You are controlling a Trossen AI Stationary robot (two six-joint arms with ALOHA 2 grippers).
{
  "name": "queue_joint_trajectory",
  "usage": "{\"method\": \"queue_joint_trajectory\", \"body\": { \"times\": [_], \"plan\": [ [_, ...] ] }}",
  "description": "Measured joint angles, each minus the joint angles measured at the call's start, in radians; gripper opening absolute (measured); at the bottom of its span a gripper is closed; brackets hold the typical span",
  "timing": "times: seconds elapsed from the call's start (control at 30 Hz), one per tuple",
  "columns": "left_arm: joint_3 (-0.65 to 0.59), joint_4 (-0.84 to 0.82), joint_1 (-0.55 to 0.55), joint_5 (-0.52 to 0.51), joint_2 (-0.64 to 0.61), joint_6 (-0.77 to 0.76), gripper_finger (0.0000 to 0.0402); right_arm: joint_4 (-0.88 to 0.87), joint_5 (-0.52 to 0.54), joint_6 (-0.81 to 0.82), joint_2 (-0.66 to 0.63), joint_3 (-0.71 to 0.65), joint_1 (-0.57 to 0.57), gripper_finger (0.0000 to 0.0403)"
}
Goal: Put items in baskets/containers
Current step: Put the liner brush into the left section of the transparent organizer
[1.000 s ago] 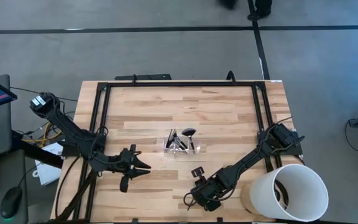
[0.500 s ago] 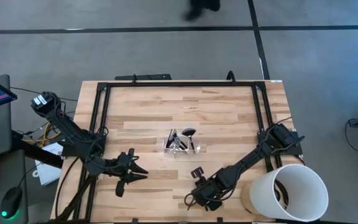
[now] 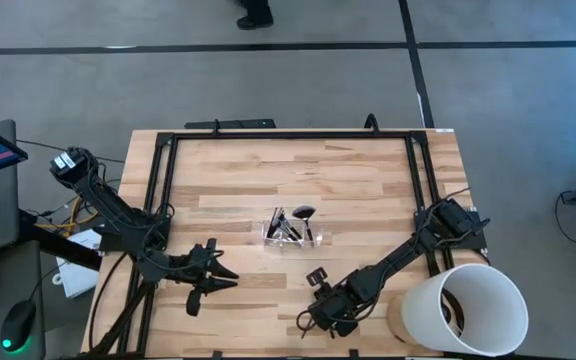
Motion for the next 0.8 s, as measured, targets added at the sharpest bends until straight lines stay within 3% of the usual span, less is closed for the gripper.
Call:
{"method": "queue_joint_trajectory", "body": {
  "times": [0.8],
  "plan": [
    [0.000,0.001,0.000,0.000,0.000,-0.003,0.0077,0.000,-0.005,0.019,0.000,0.000,0.004,0.0066]
  ]
}}
